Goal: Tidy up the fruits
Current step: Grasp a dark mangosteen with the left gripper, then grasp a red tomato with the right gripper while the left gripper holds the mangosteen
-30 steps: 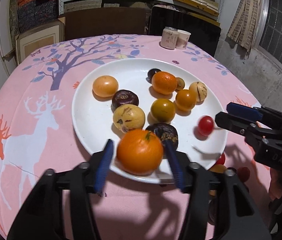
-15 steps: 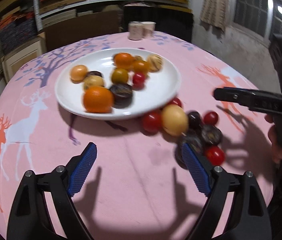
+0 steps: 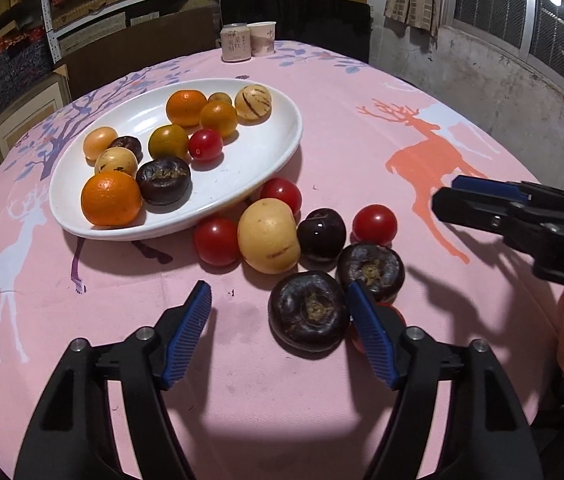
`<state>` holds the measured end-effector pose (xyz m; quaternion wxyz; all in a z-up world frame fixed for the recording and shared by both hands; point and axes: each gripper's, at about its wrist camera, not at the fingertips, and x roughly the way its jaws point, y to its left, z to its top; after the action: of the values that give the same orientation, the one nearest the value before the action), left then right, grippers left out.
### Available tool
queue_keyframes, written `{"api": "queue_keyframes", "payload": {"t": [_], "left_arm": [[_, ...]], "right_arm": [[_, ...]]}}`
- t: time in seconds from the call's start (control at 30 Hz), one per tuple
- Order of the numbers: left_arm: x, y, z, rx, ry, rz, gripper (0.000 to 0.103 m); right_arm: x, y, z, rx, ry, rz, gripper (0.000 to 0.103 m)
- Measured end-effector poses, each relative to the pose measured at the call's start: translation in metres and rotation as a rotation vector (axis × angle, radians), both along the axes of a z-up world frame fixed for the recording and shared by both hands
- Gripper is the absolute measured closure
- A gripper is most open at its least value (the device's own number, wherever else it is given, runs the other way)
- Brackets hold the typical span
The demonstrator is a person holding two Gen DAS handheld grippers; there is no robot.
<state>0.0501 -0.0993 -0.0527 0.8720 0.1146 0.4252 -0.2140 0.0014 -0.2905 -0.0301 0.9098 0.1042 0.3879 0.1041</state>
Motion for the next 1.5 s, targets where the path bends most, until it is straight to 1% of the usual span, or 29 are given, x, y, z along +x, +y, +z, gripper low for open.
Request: {"api": "queue_keyframes", "payload": {"t": [0.13,0.23,0.27,0.33,0.43,0.47,0.5,0.53,0.57,0.6,0.7,0.8,0.87,1.0,1.1,1.23,1.27,1.43,1.5], "left_arm": [[-0.001,0.012,0.000,0.040,-0.003,0.019,0.029],[0.000,0.029,-0.001,0.023,0.031,0.050,0.029],[-0.001,0.032,-0.001,0.019,0.029,0.059,0.030],[-0.001,0.032,0.001,0.008,0.016,0.057,0.030],[0.001,0.020,0.000,0.009,0.000,0.031,0.031],[0.002,0.015,-0.003,0.008,0.007,0.016,0.035],[0.003,0.012,-0.003,-0.006,0.020,-0.001,0.044],[0.005,0.011,-0.004,-0.015,0.030,-0.006,0.048],[0.006,0.011,-0.005,-0.016,0.036,-0.004,0.058],[0.007,0.013,-0.006,-0.021,0.046,0.000,0.062],[0.007,0.022,-0.007,-0.070,0.077,0.001,0.063],[0.001,0.027,-0.005,-0.101,0.076,-0.006,0.063],[-0.004,0.035,0.001,-0.127,0.046,0.004,0.063],[-0.010,0.057,0.016,-0.166,-0.013,0.062,0.063],[-0.009,0.069,0.017,-0.166,-0.013,0.091,0.063],[-0.009,0.075,0.007,-0.149,0.024,0.101,0.063],[-0.009,0.074,0.005,-0.147,0.029,0.099,0.063],[-0.010,0.074,0.003,-0.140,0.032,0.099,0.063],[-0.009,0.076,0.001,-0.137,0.039,0.106,0.063]], "right_arm": [[-0.003,-0.002,0.000,0.005,0.003,0.000,0.053],[-0.004,-0.002,0.000,0.008,-0.002,0.006,0.053],[-0.004,-0.001,0.001,0.007,-0.004,0.008,0.053],[-0.003,0.002,0.000,0.006,-0.005,0.016,0.053],[-0.002,0.006,-0.001,-0.001,-0.001,0.023,0.053],[-0.003,0.006,-0.001,-0.005,-0.001,0.023,0.053],[-0.003,0.006,0.000,-0.010,-0.001,0.019,0.053],[-0.004,0.005,0.000,-0.012,-0.001,0.012,0.053],[-0.005,0.003,0.000,-0.010,-0.002,0.006,0.053],[-0.006,0.001,0.001,-0.009,-0.002,0.000,0.053],[-0.006,-0.002,0.001,-0.010,-0.002,-0.011,0.053],[-0.005,0.001,0.001,-0.015,0.000,0.002,0.053],[-0.006,0.008,0.001,-0.031,-0.005,0.031,0.053],[-0.007,0.024,-0.001,-0.079,-0.001,0.104,0.053],[-0.013,0.040,-0.002,-0.077,0.001,0.195,0.053],[-0.024,0.069,-0.001,-0.085,-0.005,0.340,0.053],[-0.026,0.075,-0.002,-0.089,-0.003,0.359,0.053],[-0.024,0.090,-0.010,-0.107,0.023,0.372,0.054],[-0.023,0.095,-0.014,-0.117,0.030,0.380,0.059]]}}
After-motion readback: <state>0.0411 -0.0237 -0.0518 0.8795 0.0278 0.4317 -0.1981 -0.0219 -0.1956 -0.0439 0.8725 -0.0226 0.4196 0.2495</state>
